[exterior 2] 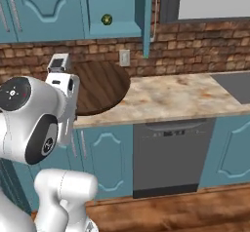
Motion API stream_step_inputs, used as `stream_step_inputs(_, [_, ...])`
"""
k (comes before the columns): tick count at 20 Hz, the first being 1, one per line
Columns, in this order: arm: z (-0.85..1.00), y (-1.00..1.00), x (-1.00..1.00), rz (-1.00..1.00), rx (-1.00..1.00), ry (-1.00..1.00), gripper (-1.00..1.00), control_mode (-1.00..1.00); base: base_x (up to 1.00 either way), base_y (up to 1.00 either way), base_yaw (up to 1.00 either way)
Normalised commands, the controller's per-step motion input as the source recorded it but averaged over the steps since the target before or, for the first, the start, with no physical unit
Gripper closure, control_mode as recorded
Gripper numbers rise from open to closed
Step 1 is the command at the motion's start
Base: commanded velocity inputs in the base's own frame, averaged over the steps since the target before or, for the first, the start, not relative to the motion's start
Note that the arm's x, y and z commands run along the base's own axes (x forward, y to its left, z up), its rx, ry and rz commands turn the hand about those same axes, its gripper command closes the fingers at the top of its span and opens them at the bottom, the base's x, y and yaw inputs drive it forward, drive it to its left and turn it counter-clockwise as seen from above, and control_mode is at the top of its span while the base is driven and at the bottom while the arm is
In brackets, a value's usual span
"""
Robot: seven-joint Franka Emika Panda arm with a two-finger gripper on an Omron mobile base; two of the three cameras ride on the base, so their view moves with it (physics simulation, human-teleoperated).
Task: Pick the mug and place it in the sink. Pick the bowl and place it in the open cabinet and then close the cabinet.
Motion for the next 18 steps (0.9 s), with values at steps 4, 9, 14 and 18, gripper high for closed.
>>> stream_step_inputs(4, [0.00, 0.00, 0.00, 0.00, 0.00, 0.00, 1.00, 1.00, 0.75, 0.43, -0.08])
stream_step_inputs(9, [0.00, 0.00, 0.00, 0.00, 0.00, 0.00, 1.00, 1.00, 0.21, 0.26, -0.33])
stream_step_inputs(14, [0.00, 0.00, 0.00, 0.00, 0.00, 0.00, 1.00, 1.00, -0.01, 0.70, -0.43])
stream_step_inputs(18, [0.00, 0.00, 0.00, 0.00, 0.00, 0.00, 1.00, 1.00, 0.00, 0.99, -0.40])
